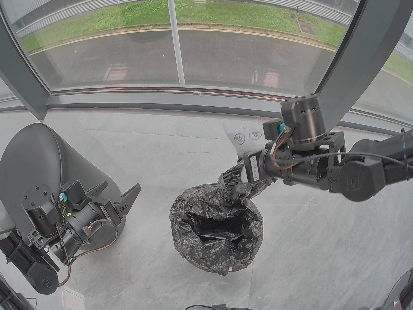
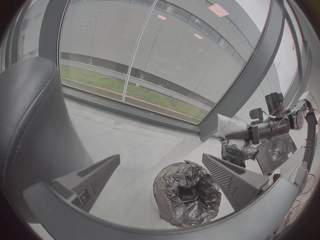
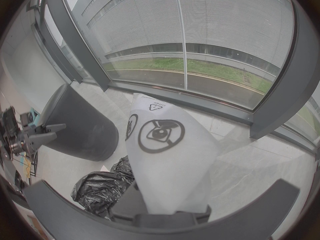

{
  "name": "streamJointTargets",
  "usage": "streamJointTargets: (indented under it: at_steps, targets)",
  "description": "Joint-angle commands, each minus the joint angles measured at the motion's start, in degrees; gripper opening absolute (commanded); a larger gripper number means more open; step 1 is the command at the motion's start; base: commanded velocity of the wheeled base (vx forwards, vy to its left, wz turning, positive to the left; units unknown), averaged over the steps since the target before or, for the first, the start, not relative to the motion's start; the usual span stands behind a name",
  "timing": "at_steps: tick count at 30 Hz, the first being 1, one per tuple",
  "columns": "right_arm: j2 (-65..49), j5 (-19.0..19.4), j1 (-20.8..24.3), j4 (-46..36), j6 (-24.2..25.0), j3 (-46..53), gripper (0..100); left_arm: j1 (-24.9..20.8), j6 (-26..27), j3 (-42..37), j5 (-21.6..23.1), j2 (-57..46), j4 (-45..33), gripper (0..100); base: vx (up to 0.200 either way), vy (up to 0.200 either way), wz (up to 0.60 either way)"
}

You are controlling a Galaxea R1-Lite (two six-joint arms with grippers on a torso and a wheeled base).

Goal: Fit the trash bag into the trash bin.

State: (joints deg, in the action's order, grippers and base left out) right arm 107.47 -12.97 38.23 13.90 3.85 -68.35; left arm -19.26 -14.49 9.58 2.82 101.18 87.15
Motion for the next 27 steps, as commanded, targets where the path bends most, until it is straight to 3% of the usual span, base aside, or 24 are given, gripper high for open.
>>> streamJointTargets:
  at_steps: [1,13,27]
  targets:
    - [7.31,-0.39,3.78,7.90,0.01,5.42,0,0.01,-0.01,0.00,0.00,-0.02,0.04,100,0.000,0.000,0.00]
    - [17.86,-1.36,8.26,15.02,0.01,6.30,0,0.19,-0.01,0.00,0.00,0.24,0.04,100,0.000,0.000,0.00]
    - [22.69,-2.23,7.47,16.07,0.10,5.95,0,0.01,-0.01,-0.18,0.08,0.42,0.04,100,0.000,0.000,0.00]
